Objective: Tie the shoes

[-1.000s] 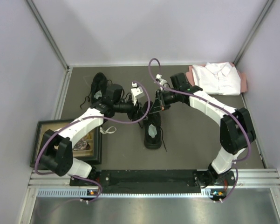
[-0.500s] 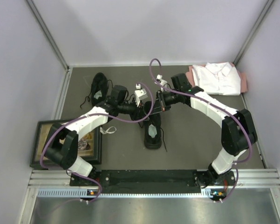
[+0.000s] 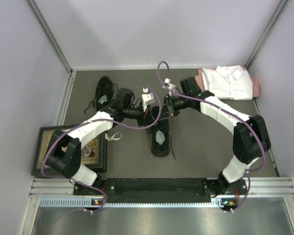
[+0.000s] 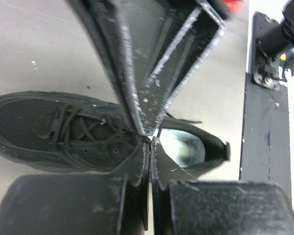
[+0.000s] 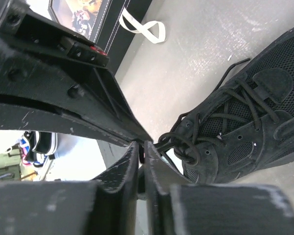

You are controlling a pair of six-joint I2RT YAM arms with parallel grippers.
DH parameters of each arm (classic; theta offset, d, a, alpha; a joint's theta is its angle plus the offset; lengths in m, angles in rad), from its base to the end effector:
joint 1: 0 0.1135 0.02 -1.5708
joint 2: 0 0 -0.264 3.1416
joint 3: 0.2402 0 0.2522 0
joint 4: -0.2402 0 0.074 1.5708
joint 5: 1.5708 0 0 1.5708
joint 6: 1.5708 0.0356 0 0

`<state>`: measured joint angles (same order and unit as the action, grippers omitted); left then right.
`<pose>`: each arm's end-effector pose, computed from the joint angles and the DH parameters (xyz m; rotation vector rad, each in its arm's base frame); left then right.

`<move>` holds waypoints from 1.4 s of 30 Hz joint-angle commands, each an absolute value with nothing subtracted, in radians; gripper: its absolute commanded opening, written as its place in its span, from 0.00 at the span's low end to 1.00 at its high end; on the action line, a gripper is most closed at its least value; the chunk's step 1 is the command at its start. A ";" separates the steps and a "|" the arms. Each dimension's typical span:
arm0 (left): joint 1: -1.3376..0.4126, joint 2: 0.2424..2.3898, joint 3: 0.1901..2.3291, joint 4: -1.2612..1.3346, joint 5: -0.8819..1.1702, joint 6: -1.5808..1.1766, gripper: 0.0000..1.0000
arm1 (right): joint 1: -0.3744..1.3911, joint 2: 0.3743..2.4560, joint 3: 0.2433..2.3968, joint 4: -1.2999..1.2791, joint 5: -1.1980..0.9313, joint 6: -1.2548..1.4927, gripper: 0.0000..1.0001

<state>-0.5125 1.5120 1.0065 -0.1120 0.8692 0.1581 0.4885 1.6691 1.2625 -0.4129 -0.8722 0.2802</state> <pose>0.2716 -0.1840 0.2548 1.1630 1.8122 -1.1474 0.3058 0.1934 0.2636 -0.6904 2.3487 1.3963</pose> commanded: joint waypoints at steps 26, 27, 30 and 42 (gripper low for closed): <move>-0.518 1.365 0.842 -0.374 0.827 0.821 0.00 | 0.440 1.485 1.108 -0.595 -0.749 0.006 0.39; -0.518 1.377 0.844 -0.374 0.824 0.833 0.01 | 0.440 1.485 1.101 -0.592 -0.746 -0.023 0.39; -0.520 1.385 0.848 -0.379 0.825 0.833 0.10 | 0.440 1.491 1.085 -0.589 -0.739 -0.028 0.40; -0.515 1.264 0.815 -0.385 0.793 0.764 0.49 | 0.440 1.508 1.032 -0.523 -0.750 -0.032 0.47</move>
